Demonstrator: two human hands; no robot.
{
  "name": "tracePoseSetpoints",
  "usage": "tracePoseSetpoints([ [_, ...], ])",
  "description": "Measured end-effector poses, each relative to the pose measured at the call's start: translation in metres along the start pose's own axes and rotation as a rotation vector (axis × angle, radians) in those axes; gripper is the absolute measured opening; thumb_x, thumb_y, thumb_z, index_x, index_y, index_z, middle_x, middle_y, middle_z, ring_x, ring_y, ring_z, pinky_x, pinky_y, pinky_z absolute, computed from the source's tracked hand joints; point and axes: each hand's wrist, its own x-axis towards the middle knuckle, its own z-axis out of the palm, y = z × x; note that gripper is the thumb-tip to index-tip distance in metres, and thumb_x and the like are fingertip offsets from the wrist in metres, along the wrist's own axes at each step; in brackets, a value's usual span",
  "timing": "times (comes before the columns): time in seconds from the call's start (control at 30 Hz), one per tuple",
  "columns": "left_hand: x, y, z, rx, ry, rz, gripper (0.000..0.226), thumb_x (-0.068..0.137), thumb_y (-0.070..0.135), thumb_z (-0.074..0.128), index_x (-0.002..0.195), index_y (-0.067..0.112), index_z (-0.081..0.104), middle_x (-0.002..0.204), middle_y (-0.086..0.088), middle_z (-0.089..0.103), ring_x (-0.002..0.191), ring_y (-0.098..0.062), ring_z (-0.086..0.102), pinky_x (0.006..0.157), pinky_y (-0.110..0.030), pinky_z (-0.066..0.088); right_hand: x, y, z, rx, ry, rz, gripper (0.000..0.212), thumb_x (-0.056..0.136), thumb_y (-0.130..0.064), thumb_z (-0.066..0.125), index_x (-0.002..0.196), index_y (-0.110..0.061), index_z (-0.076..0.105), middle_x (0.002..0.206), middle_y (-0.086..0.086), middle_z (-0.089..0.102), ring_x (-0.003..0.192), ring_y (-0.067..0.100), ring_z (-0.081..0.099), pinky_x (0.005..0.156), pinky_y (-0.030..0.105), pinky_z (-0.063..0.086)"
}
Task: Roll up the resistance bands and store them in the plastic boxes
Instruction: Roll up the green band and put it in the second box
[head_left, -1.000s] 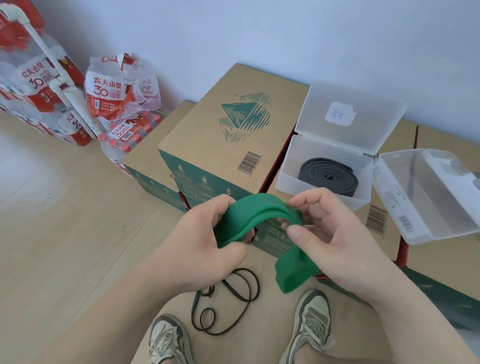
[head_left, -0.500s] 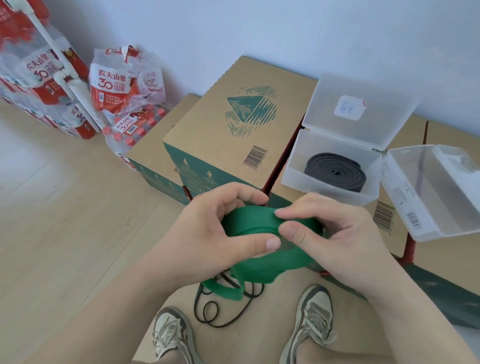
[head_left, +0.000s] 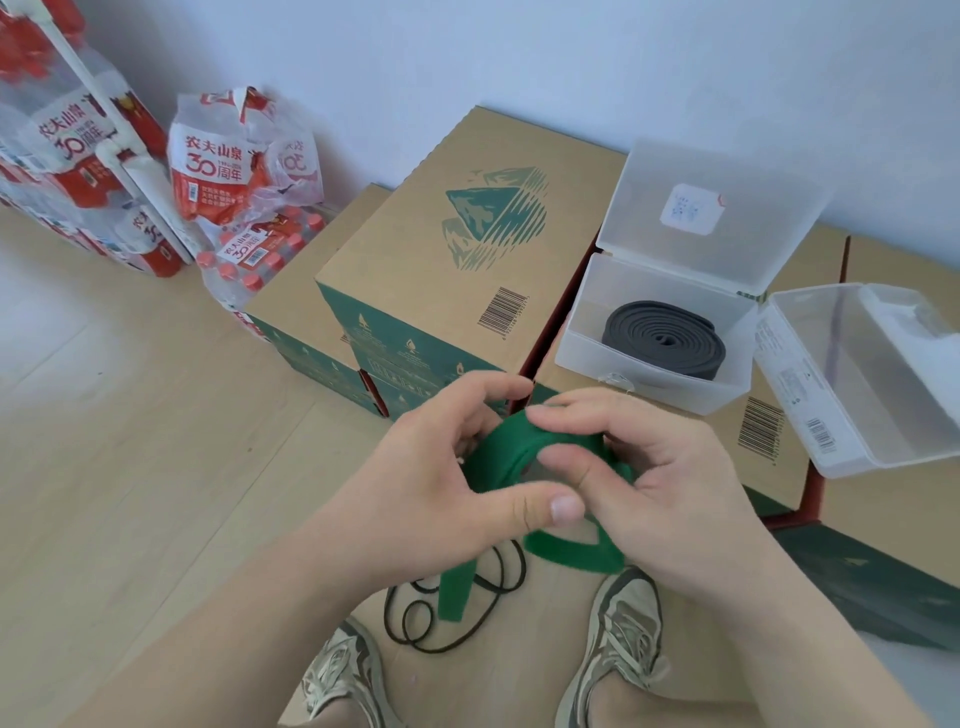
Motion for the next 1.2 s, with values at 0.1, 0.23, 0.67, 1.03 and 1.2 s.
tracePoseSetpoints([
  [0.1,0.002,-0.005,0.002,0.098,-0.183,-0.099,0.047,0.077,0.033,0.09,0.114,0.038,0.062,0.095,0.019,0.072,0.089,0.0,0.07,0.077,-0.018,0.056,0.001,-0.003,-0.002,0.071,0.14,0.069,0.026,0.091,-0.003,0.071,0.101,-0.026,0.075,0.101,-0.009,0.077,0.094,0.015,0.074,0.082,0.029,0.06],
  [0.23,0.0,-0.004,-0.01,-0.013,-0.056,-0.062,0.038,0.083,0.019,0.085,0.115,0.03,0.066,0.091,0.016,0.075,0.083,-0.003,0.071,0.074,-0.022,0.056,0.003,0.0,-0.017,-0.005,0.194,0.144,0.027,0.098,-0.011,0.065,0.098,-0.038,0.069,0.098,-0.004,0.076,0.091,0.022,0.072,0.084,0.046,0.061],
  [0.67,-0.007,0.001,0.006,-0.021,0.078,0.146,0.032,0.088,0.03,0.08,0.116,0.032,0.066,0.111,0.008,0.077,0.103,-0.021,0.074,0.085,-0.043,0.061,0.0,-0.003,-0.006,0.17,-0.258,0.173,0.032,0.08,-0.001,0.079,0.097,-0.014,0.054,0.126,0.002,0.071,0.116,0.026,0.067,0.099,0.049,0.053],
  [1.03,-0.003,-0.013,-0.001,0.266,0.012,0.088,0.046,0.083,0.026,0.083,0.12,0.038,0.057,0.102,0.02,0.069,0.1,-0.005,0.066,0.089,-0.031,0.054,0.003,-0.006,-0.005,0.122,0.11,0.105,0.032,0.089,0.004,0.072,0.093,-0.028,0.074,0.098,-0.004,0.077,0.09,0.013,0.073,0.082,0.023,0.059],
  [1.2,-0.007,-0.006,-0.004,-0.038,0.277,0.15,0.047,0.085,0.013,0.072,0.127,0.032,0.064,0.106,0.012,0.074,0.102,-0.015,0.071,0.091,-0.028,0.057,0.004,0.003,-0.017,-0.008,0.042,0.208,0.028,0.096,-0.008,0.068,0.096,-0.036,0.067,0.114,-0.011,0.075,0.107,0.014,0.07,0.099,0.044,0.055],
])
